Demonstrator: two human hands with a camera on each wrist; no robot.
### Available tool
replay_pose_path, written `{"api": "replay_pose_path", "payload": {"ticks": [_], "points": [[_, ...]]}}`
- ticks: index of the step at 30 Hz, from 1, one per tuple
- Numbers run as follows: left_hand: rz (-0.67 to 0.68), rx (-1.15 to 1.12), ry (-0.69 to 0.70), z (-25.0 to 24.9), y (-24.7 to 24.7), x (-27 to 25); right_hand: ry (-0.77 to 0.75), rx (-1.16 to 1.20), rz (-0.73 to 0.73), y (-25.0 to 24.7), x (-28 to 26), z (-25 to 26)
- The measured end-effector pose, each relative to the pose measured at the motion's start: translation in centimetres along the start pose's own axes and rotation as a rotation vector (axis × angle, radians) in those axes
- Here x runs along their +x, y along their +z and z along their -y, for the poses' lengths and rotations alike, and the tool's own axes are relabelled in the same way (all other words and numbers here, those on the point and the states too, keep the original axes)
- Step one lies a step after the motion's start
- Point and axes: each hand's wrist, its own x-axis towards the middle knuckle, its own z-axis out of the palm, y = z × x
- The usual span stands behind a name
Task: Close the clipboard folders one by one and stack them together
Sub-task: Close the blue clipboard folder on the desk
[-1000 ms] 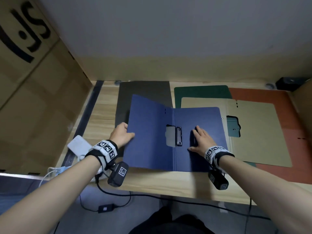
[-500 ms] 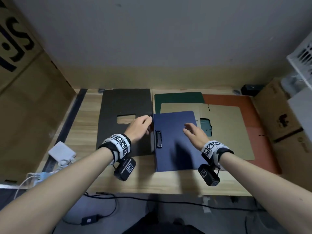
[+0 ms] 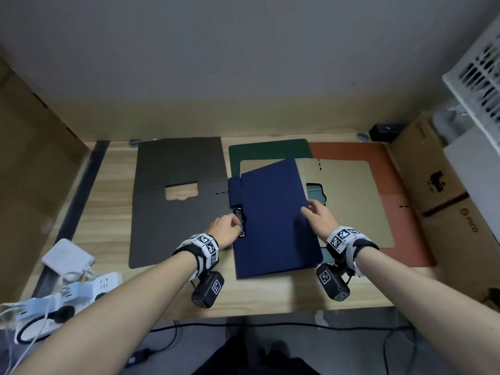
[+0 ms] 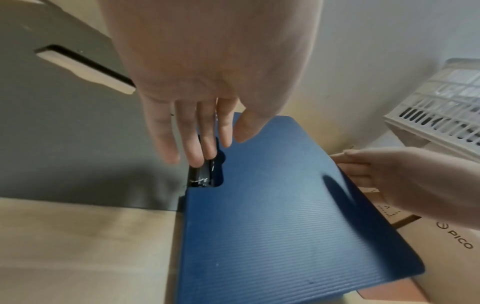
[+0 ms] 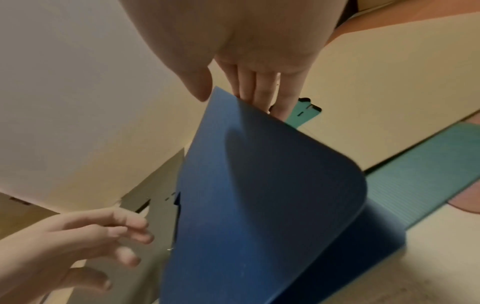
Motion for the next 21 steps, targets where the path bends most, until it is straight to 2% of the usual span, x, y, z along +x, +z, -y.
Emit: {"api": "replay_pose_path", "payload": {"ticks": [2, 5, 11, 17, 21], "points": [[-0.012, -0.003, -0.04, 1.0, 0.4, 0.6, 0.021, -0.083, 0.007, 0.9, 1.9, -2.4], [-0.024, -0.031, -0.078, 2.4, 1.1, 1.6, 0.093, -0.208, 0.007, 1.9, 2.0, -2.1], [0.029, -0.214, -0.173, 3.9, 2.1, 3.1, 0.17, -0.27, -0.058, 4.6, 3.2, -3.9], [0.028, -0.465, -0.289, 4.5, 2.4, 4.6, 0.237, -0.103, -0.146, 5.7, 2.9, -3.5], [0.007, -0.513, -0.301, 5.2, 2.0, 4.9, 0.301, 0.015, -0.097, 5.4, 2.9, -3.8]]}}
